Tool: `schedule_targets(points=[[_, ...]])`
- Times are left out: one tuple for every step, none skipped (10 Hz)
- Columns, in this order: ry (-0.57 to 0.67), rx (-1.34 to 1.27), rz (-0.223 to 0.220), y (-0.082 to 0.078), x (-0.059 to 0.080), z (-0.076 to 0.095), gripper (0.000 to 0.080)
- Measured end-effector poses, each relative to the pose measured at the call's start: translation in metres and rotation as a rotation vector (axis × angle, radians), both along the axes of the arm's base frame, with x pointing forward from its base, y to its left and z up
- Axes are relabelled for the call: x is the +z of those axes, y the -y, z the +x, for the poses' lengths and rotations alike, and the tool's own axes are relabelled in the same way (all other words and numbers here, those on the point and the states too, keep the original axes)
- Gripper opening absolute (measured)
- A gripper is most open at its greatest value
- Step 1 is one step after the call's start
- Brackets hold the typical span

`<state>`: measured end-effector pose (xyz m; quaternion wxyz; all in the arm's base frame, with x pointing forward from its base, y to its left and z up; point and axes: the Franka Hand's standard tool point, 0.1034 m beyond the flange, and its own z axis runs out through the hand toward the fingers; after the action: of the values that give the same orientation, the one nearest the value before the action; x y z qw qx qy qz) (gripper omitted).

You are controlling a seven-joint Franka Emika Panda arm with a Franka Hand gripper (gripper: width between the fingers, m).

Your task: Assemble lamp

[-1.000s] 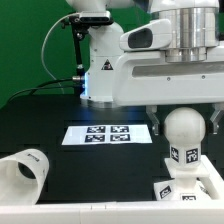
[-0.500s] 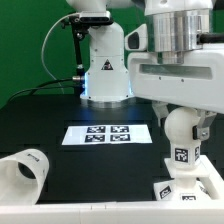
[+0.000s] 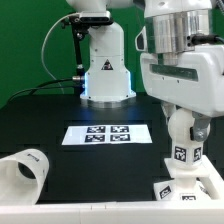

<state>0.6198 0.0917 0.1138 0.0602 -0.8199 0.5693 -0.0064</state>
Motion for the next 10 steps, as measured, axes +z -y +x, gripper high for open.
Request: schedule_targets(points=[[-0.017,0.179,-0.009,0.000,0.002,-0.001,0.0670],[-0.015,0.360,-0.014,-0.001,0.004,0.002,0.0693],[-0.008,0.492,-0.020,-0.006,0.004,0.001,0.0698],[-0.002,0.585,-0.022,-0.011,0.003,0.000,0.0698],[0.005,0.651,-0.026,-0.009,0.003,0.000,0.0698],[0.011,0.705,-0.030,-0.008,0.003,0.000,0.0699],[0.021,0.836,-0.062,-0.007,0.003,0.001,0.0699],[0.039,1.014,-0.119,-0.006,0.002,0.003,0.0699],[0.064,1.133,-0.149,-0.007,0.000,0.003,0.0699],[0.106,1.240,-0.187,-0.005,-0.002,0.006,0.0699]])
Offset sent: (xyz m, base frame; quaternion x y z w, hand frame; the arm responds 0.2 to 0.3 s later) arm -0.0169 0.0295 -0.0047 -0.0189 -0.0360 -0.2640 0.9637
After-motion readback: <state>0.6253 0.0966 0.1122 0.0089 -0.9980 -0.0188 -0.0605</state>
